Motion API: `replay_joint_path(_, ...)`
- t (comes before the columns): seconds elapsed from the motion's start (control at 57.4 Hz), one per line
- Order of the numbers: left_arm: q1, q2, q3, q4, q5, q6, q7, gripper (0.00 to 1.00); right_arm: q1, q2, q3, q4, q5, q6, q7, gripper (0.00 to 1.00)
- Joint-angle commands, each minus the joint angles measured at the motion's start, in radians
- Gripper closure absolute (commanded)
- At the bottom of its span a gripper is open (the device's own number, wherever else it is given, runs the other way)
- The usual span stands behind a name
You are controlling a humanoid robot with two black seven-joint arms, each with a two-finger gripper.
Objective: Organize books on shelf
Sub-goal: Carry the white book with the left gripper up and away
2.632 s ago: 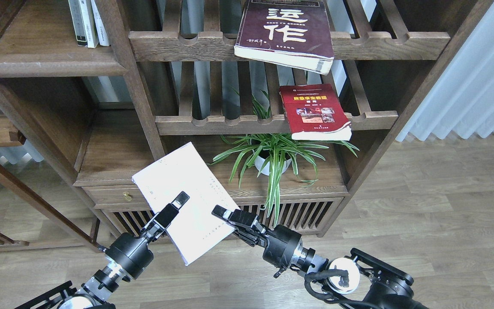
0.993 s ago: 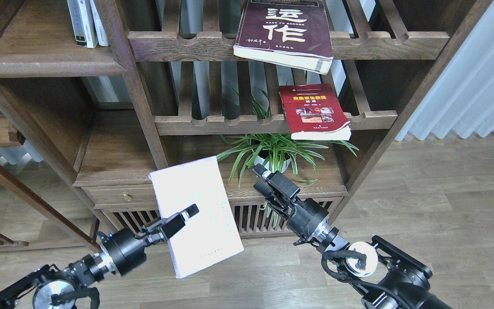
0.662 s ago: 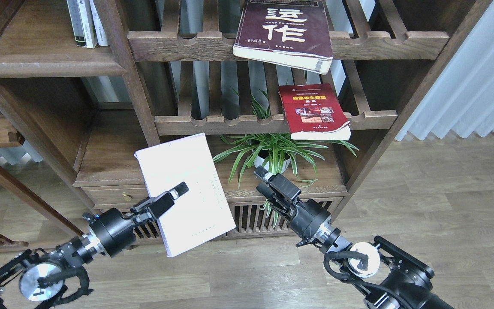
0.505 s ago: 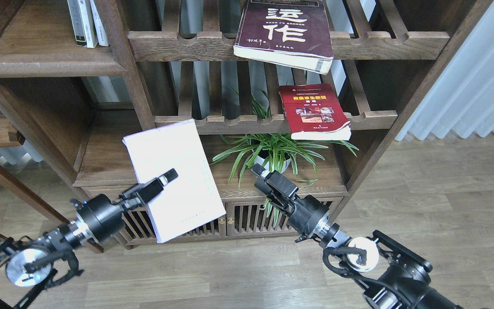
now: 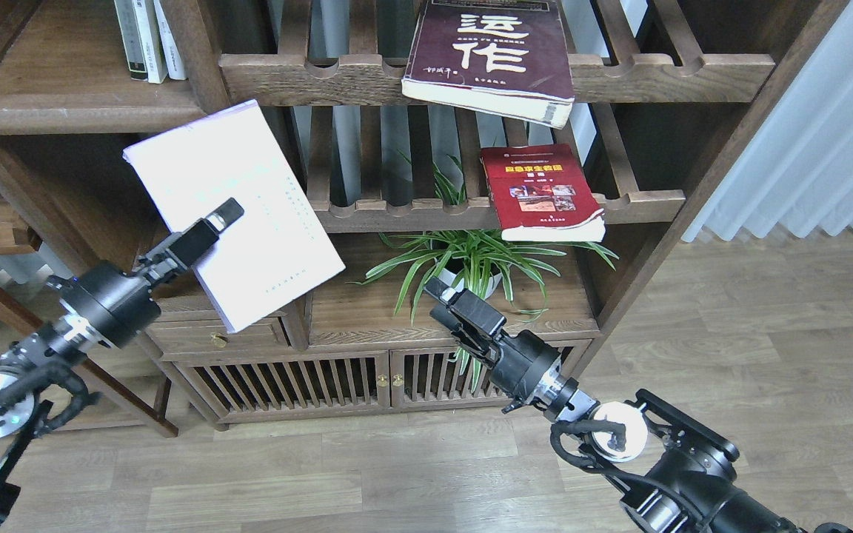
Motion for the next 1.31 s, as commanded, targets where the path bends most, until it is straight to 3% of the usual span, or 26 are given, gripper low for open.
replay_joint_path(0.0, -0.008, 0.000, -0.058, 0.000, -0.001, 0.000, 0.007, 1.00, 0.002, -0.001, 0.002, 0.000, 0.000, 0.000, 0.000, 0.10)
replay_joint_path(0.314, -0.013, 0.003, -0.240, 0.005, -0.003, 0.000, 0.015, 1.00, 0.002, 0.004, -0.002, -0.005, -0.004, 0.000, 0.000, 0.10)
replay_joint_path(0.784, -0.134, 0.007, -0.407, 0.011, 0.002, 0.000, 0.042, 1.00, 0.016, 0.028, -0.001, -0.015, -0.022, 0.000, 0.000, 0.10)
replay_joint_path(1.028, -0.162, 0.016, -0.449, 0.038, 0.032, 0.000, 0.122, 1.00, 0.017, 0.030, -0.001, -0.020, -0.023, 0.000, 0.000, 0.10)
replay_joint_path(1.29, -0.237, 0.018, -0.529, 0.042, 0.195, 0.000, 0.125, 1.00, 0.025, 0.054, 0.001, -0.020, -0.027, 0.000, 0.000, 0.10)
